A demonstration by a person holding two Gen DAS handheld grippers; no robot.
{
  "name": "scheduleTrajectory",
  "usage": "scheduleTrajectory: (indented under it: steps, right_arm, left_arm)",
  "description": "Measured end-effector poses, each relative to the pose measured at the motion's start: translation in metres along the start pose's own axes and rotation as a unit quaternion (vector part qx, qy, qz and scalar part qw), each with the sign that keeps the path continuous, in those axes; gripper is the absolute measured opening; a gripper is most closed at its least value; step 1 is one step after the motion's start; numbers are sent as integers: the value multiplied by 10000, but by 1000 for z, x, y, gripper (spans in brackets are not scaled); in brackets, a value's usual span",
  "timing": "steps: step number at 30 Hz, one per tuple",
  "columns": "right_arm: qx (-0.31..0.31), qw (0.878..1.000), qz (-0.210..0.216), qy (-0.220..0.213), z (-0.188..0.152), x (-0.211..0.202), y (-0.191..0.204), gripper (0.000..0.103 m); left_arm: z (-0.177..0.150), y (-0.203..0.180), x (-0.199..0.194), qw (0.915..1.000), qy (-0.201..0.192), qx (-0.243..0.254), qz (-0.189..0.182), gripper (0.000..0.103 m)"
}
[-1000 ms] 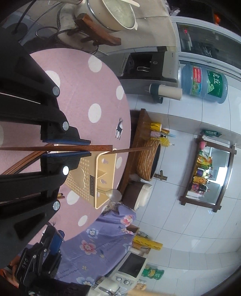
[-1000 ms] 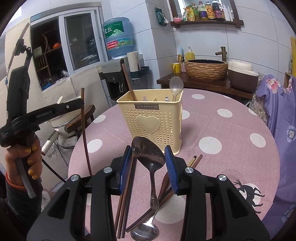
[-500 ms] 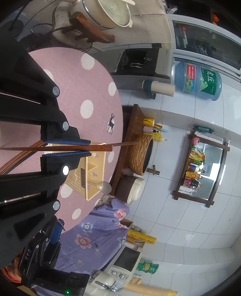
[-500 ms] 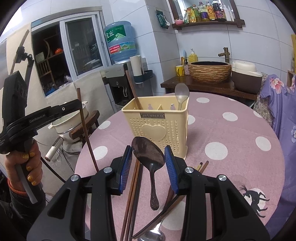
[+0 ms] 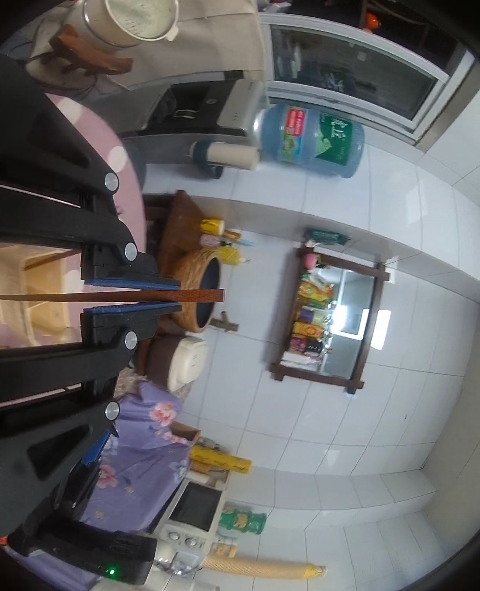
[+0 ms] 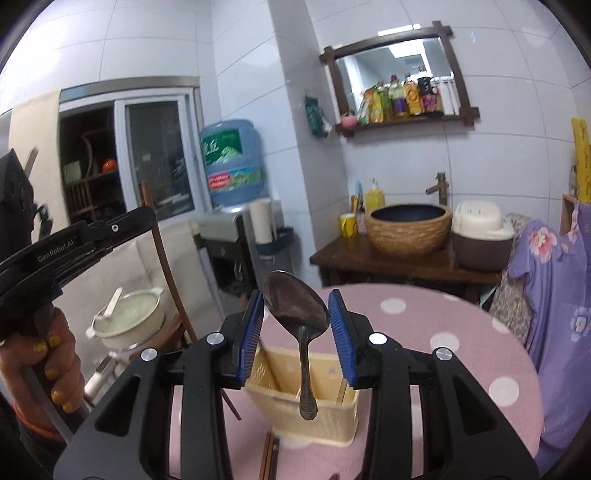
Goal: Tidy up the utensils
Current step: 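Lower the chopstick and steel spoon into the holder and open both grippers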
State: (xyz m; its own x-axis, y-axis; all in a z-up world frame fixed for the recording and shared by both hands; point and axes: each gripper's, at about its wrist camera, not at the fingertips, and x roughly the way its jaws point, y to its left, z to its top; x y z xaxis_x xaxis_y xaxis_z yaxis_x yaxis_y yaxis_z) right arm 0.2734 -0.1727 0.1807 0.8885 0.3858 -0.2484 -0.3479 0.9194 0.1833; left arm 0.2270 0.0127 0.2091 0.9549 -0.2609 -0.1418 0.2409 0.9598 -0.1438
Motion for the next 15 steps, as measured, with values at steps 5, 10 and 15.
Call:
scheduleTrajectory:
  steps: [5, 10, 15]
  right_arm:
    - [80, 9998, -167, 21, 1, 26, -8, 37]
    - [-38, 9991, -348, 256, -23, 49, -8, 37]
    - [-125, 9977, -457, 479, -53, 63, -10, 37]
  left_arm:
    - [5, 2, 26, 9990, -292, -44, 348, 8]
    - [-25, 9, 49, 9984, -110, -36, 546, 8]
    - [-61, 17, 60, 9981, 252, -80, 563, 8]
